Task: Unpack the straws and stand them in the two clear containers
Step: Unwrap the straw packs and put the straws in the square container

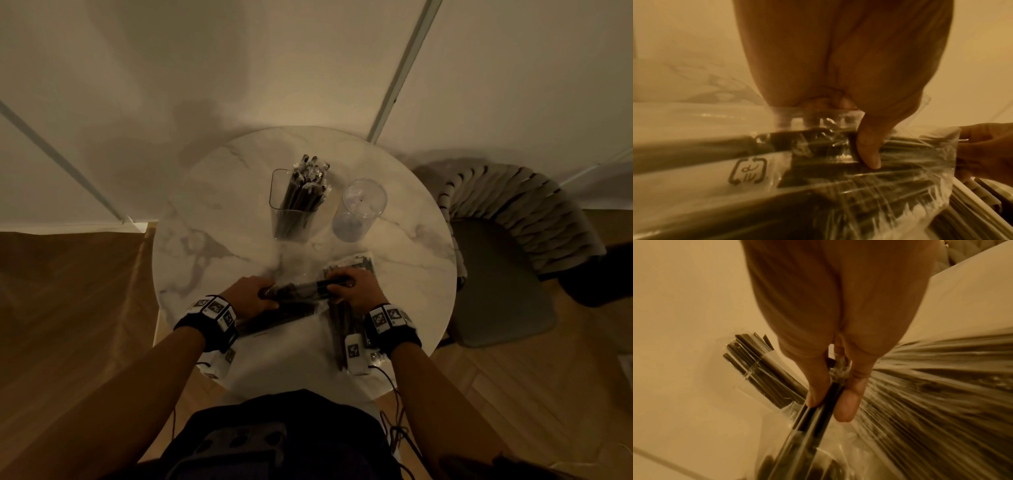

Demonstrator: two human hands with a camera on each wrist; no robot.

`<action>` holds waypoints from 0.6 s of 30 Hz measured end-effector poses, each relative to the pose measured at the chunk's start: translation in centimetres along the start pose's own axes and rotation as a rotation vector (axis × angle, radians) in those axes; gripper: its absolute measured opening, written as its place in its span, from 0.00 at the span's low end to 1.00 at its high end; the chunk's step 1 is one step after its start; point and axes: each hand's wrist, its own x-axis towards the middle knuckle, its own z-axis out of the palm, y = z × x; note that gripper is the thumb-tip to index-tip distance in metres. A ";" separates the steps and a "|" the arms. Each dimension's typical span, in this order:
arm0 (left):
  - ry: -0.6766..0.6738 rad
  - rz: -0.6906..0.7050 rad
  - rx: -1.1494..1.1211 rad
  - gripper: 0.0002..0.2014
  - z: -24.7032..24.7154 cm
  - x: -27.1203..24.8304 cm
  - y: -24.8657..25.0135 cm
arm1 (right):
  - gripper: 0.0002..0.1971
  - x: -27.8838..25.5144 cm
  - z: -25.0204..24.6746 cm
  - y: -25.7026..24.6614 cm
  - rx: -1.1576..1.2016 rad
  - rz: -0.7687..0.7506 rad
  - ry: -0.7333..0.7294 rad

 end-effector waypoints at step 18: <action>0.087 -0.026 0.099 0.31 1.0 0.2 0.0 | 0.10 -2.0 -11.9 -2.8 -0.254 0.006 0.137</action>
